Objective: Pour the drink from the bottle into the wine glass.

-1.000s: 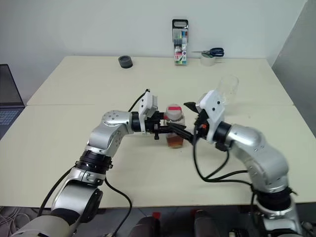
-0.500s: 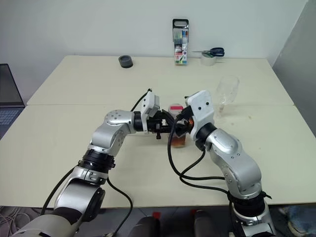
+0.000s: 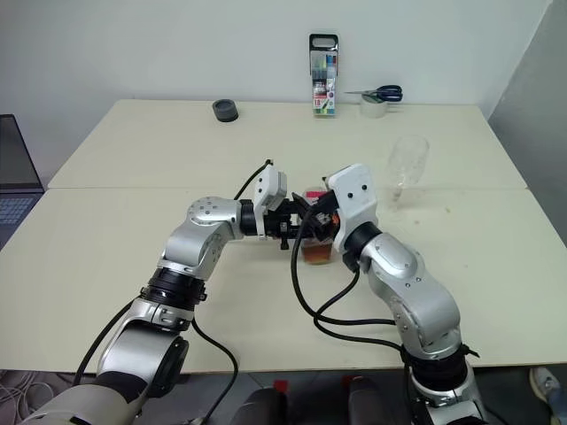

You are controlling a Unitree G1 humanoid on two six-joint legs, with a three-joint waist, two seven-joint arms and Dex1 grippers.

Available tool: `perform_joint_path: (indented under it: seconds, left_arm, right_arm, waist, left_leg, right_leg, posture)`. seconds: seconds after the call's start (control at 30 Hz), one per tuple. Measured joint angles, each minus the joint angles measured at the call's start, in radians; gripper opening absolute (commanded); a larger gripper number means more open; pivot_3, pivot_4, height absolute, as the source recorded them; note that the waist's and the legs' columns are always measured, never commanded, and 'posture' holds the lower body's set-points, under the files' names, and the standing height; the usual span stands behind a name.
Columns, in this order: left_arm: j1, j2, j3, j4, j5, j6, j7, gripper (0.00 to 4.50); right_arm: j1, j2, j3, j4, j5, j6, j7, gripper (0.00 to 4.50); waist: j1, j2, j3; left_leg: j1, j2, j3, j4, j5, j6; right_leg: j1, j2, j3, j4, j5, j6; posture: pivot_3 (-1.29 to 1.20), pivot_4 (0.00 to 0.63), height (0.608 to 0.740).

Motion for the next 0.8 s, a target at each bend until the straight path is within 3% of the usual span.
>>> perform_joint_path:
  seconds: [0.03, 0.33, 0.43, 0.53, 0.67, 0.8]
  left_arm:
    - [0.0, 0.0, 0.001, 0.0, 0.0, -0.007, 0.0, 1.74]
    - [0.0, 0.0, 0.001, -0.001, -0.002, -0.009, -0.009, 1.74]
    - [0.003, 0.009, -0.007, -0.001, -0.005, -0.006, -0.05, 1.73]
    - [0.001, 0.018, -0.016, 0.0, -0.002, -0.008, -0.073, 1.73]
    - [-0.017, 0.019, -0.016, 0.017, -0.001, -0.01, -0.082, 1.73]
    - [-0.023, 0.026, -0.016, 0.034, 0.002, -0.014, -0.094, 1.72]
  right_arm:
    - [0.001, 0.006, 0.0, -0.002, 0.0, 0.0, -0.002, 1.91]
    - [0.002, -0.027, -0.001, 0.006, 0.009, -0.029, 0.053, 1.93]
    - [-0.042, -0.156, -0.042, 0.114, 0.104, -0.114, 0.307, 1.93]
    - [-0.182, -0.301, -0.041, 0.32, 0.171, -0.196, 0.616, 1.93]
    - [-0.303, -0.345, -0.019, 0.482, 0.195, -0.213, 0.8, 1.93]
    - [-0.314, -0.336, -0.017, 0.52, 0.199, -0.215, 0.832, 3.29]
  waist:
    - [0.0, 0.0, 0.0]
    - [0.0, 0.0, 0.0]
    - [0.0, 0.0, 0.0]
    - [-0.002, 0.0, 0.0]
    - [-0.003, 0.0, 0.0]
    - [-0.003, 0.0, 0.0]
  left_leg:
    - [0.0, 0.0, 0.0, 0.0, 0.0, 0.0]
    - [0.0, 0.0, 0.0, 0.0, 0.0, 0.0]
    - [0.0, -0.001, 0.002, 0.0, -0.002, 0.004]
    - [0.002, 0.0, 0.002, 0.0, -0.002, 0.005]
    - [0.002, 0.001, 0.001, -0.001, -0.002, 0.004]
    - [0.0, 0.0, 0.001, -0.001, 0.0, 0.001]
  right_leg:
    - [0.0, 0.0, 0.0, 0.0, 0.0, 0.0]
    - [0.0, 0.0, 0.0, 0.0, 0.0, 0.0]
    - [0.001, 0.0, 0.0, -0.001, 0.0, 0.0]
    - [0.002, 0.001, 0.0, -0.001, 0.0, 0.0]
    - [0.001, 0.001, -0.001, 0.0, 0.0, 0.0]
    - [0.0, -0.001, -0.001, -0.001, 0.0, 0.0]
  posture:
    - [0.0, 0.15, 0.74]
    - [0.0, 0.15, 0.74]
    - [0.0, 0.15, 0.74]
    - [0.0, 0.15, 0.74]
    - [0.0, 0.15, 0.74]
    - [0.0, 0.15, 0.74]
